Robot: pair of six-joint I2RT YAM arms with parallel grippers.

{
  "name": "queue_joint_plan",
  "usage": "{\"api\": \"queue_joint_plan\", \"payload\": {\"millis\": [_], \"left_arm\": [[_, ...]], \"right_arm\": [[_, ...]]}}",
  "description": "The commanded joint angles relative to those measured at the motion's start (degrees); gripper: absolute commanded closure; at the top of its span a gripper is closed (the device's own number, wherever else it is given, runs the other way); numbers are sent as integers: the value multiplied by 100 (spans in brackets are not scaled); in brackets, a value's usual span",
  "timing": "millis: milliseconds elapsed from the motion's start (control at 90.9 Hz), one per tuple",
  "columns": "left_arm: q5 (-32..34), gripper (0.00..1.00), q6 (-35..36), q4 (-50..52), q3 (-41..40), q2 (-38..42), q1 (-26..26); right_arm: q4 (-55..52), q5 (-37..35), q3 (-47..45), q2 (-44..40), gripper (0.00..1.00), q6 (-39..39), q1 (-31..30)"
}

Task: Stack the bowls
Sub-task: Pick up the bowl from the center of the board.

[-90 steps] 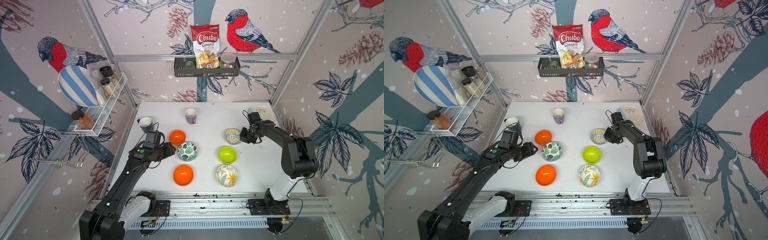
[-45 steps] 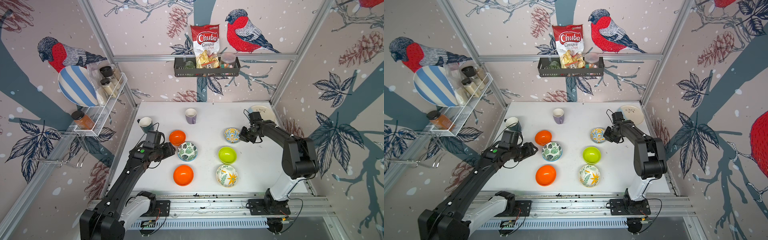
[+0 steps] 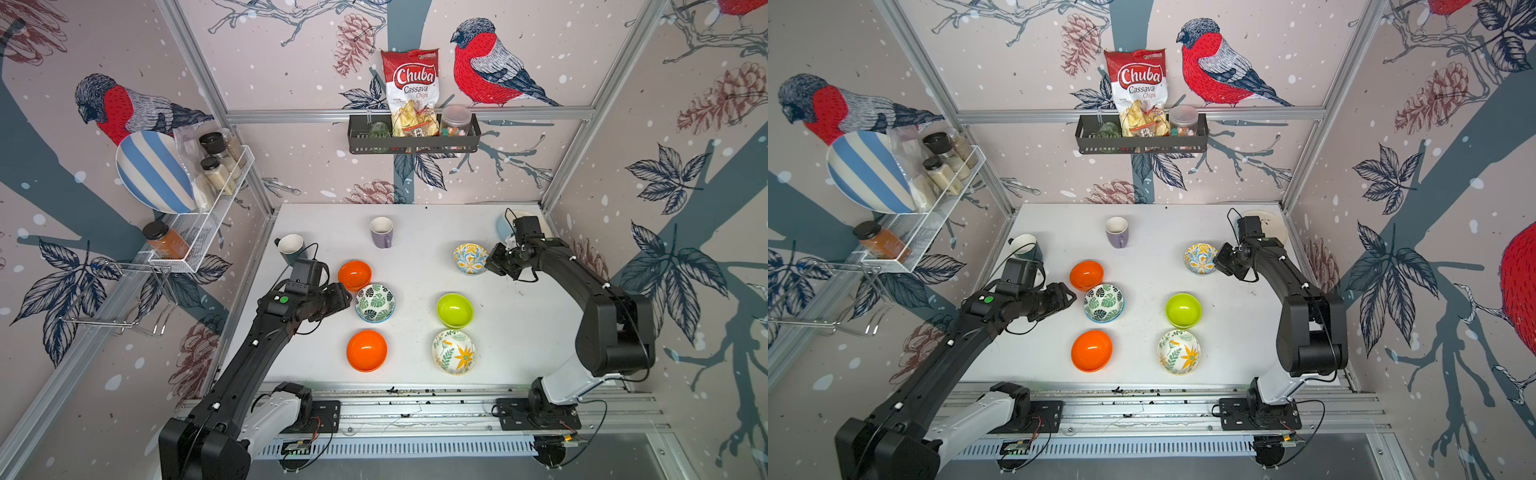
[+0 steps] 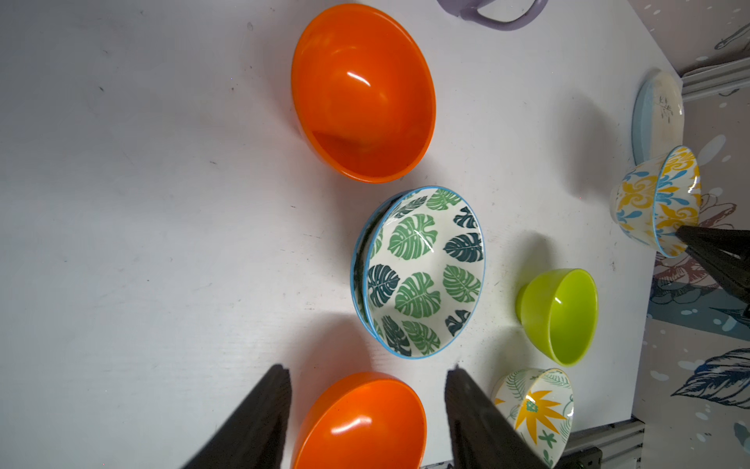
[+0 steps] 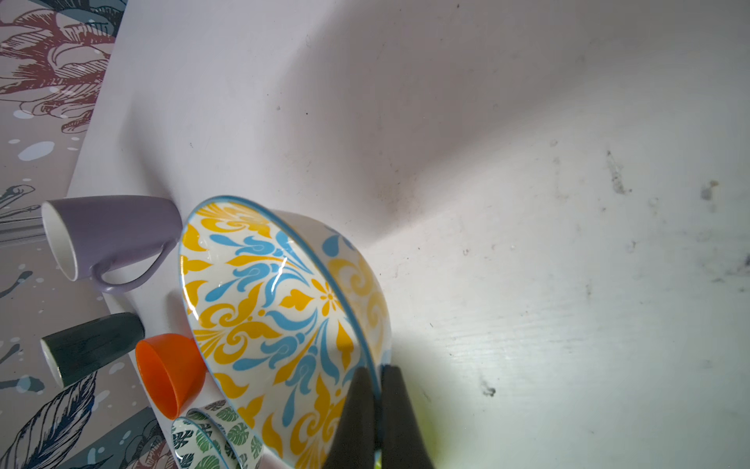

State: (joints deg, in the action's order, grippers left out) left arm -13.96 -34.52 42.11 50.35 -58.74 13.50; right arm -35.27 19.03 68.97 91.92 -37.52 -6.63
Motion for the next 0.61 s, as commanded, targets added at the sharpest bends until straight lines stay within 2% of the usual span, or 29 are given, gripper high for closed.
{"api": "queue_joint_plan", "payload": {"millis": [0,242,440,594], "left_arm": [[-192,37,134,300,365,-108,-23],[-1090,43,399,674,1281,-591,-23],[-1355,45,649,650,1579,-938,-21],[-1684,51,659,544,1817,-1158,7]], "right_arm": [[-225,135,133,-287,100,-15,-187],[-1223,-113,833,-343,100,115,-1154],[-1794,-70,1531,-62,100,270,-2264],[-2087,2,2057,249,100,361,-2988]]}}
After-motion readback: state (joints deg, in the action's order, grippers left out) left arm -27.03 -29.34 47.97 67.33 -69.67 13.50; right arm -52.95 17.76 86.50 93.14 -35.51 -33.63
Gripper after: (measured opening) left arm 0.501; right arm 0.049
